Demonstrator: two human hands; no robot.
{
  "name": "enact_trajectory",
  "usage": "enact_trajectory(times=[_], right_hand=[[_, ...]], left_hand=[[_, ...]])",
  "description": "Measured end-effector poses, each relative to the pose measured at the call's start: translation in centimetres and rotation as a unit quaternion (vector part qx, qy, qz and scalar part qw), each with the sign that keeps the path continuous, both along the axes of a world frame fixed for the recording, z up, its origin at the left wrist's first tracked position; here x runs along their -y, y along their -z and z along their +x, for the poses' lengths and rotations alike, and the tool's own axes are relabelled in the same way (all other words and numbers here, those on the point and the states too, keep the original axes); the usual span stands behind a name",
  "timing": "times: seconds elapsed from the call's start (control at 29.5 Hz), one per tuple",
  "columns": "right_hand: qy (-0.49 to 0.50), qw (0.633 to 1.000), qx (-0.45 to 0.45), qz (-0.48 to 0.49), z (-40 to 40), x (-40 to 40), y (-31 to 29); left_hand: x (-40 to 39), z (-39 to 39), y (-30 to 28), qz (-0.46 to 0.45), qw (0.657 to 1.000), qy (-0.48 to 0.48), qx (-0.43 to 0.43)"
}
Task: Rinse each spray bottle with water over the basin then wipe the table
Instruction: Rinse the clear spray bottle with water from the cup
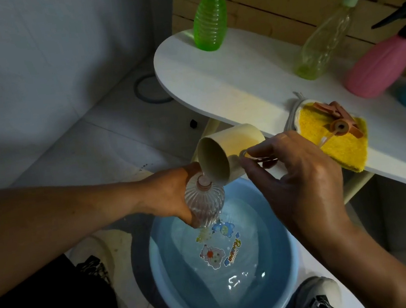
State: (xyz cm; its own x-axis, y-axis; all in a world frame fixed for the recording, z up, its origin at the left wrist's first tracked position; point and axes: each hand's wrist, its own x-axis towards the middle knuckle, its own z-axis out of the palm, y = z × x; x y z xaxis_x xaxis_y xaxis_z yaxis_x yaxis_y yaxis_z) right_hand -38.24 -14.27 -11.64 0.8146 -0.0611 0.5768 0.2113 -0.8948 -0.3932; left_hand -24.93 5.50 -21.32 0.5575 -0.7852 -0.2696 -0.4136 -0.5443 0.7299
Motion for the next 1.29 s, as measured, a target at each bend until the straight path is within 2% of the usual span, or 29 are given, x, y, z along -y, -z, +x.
enact_trajectory(times=[0.14,0.24,0.51,0.85,1.15,1.29], right_hand=[[0.047,0.994,-0.024,0.092,0.1,0.5,-0.8],[0.063,0.994,-0.023,0.092,0.1,0.9,-1.4],[0.064,0.997,0.0,-0.031,-0.2,1.5,-0.8],[0.027,0.976,0.017,-0.214,-0.8,2.1,0.8],[-0.015,0.944,0.054,-0.326,-0.9,1.7,0.6],[-0.004,0.947,0.066,-0.314,-0.8,1.9,0.1]], left_hand=[[0.2,0.2,0.1,-0.009,1.0,-0.002,-0.002],[0.1,0.3,0.0,-0.018,1.0,-0.006,0.001],[0.2,0.2,-0.2,-0.039,0.999,-0.021,0.008],[-0.3,0.1,-0.7,-0.064,0.997,-0.035,-0.02],[-0.6,-0.3,-1.2,-0.055,0.998,-0.04,-0.005],[-0.4,-0.4,-1.7,-0.056,0.997,-0.043,-0.011]])
